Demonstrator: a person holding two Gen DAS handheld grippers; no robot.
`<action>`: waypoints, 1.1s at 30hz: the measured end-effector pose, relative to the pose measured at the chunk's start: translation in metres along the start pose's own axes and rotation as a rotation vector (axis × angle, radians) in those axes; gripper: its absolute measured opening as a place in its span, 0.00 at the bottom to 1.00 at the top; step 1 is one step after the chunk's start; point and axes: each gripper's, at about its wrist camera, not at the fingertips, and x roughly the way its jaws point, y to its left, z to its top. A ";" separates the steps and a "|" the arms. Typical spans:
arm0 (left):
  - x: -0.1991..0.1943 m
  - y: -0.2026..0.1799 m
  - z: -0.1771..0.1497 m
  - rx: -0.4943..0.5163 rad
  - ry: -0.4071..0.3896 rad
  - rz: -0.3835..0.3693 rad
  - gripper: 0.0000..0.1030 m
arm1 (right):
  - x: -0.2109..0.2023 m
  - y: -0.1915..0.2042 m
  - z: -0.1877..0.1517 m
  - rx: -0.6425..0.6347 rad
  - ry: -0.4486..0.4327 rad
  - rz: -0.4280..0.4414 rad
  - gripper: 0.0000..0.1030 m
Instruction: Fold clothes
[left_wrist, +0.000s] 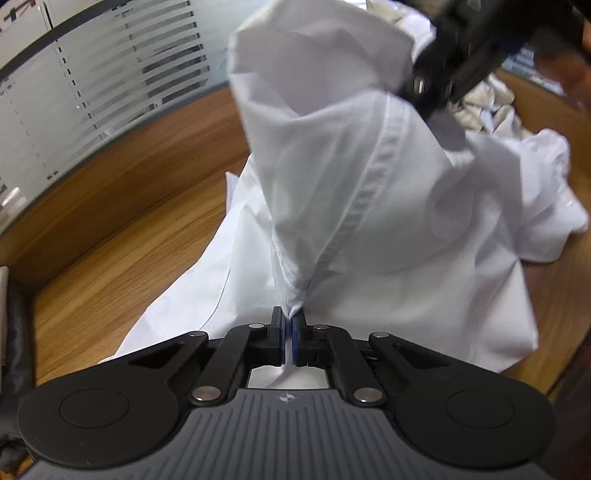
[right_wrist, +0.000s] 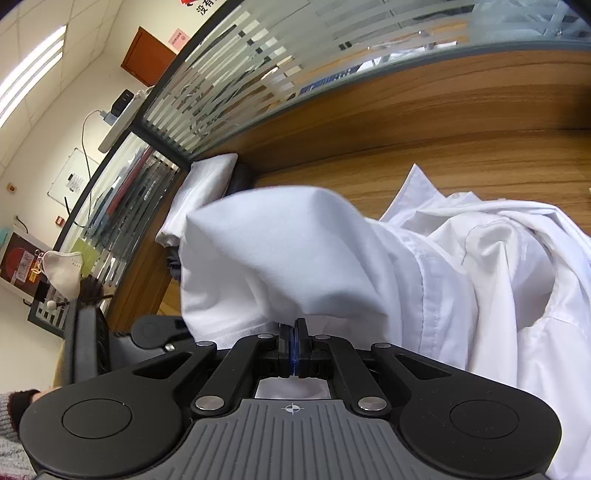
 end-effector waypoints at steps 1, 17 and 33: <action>0.002 -0.001 0.000 -0.003 0.005 0.014 0.02 | -0.002 0.002 0.000 -0.002 -0.007 -0.002 0.02; 0.030 0.042 -0.003 -0.268 0.096 0.040 0.08 | -0.119 0.035 0.013 -0.044 -0.196 -0.004 0.02; -0.085 0.041 0.009 -0.287 -0.035 -0.046 0.39 | -0.077 0.024 -0.008 -0.080 -0.081 -0.118 0.25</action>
